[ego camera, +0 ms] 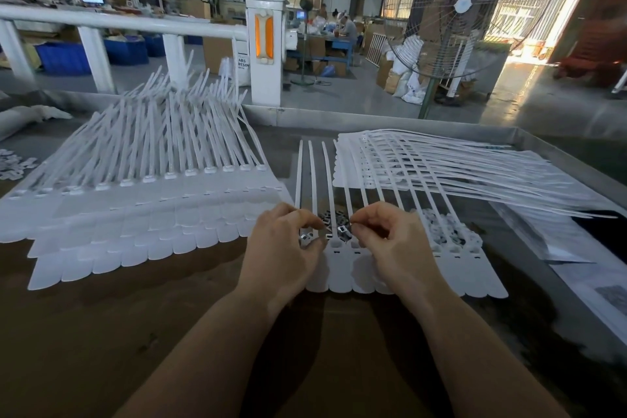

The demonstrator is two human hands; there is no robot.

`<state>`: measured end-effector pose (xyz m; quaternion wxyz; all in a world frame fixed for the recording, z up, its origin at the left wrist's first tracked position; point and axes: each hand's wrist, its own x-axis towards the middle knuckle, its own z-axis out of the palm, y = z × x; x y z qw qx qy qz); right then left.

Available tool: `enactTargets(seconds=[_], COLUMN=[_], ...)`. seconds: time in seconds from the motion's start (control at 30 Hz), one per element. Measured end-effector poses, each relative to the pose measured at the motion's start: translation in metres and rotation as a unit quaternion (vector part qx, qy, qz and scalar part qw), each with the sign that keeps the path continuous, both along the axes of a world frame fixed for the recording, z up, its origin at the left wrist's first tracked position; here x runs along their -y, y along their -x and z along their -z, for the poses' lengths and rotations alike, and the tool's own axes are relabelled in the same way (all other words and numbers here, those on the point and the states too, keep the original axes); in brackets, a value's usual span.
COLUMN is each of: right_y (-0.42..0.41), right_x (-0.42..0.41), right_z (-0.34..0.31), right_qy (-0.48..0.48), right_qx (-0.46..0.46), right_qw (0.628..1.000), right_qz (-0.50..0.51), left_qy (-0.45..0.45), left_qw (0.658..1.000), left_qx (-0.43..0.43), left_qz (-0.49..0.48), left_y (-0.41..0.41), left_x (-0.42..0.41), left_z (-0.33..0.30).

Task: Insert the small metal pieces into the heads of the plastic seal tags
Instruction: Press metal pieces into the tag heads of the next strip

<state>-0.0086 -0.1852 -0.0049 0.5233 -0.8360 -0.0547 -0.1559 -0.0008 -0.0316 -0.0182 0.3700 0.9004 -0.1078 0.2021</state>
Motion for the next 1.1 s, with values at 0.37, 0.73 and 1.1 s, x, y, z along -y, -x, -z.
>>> enactTargets(seconds=[0.37, 0.73, 1.1], right_y=[0.0060, 0.0064, 0.0074], right_x=[-0.0061, -0.0077, -0.0067], right_z=[-0.0028, 0.0002, -0.0001], right_qy=[-0.008, -0.008, -0.036], right_qx=[-0.013, 0.024, 0.026], right_qw=[0.997, 0.998, 0.997], right_qz=[-0.069, -0.060, -0.062], left_qy=[0.066, 0.067, 0.082], left_qw=[0.995, 0.995, 0.992], left_qx=[-0.029, -0.039, -0.048], left_qz=[0.069, 0.056, 0.083], left_y=[0.0014, 0.0000, 0.0041], left_x=[0.0049, 0.0038, 0.0031], left_z=[-0.0056, -0.0043, -0.0069])
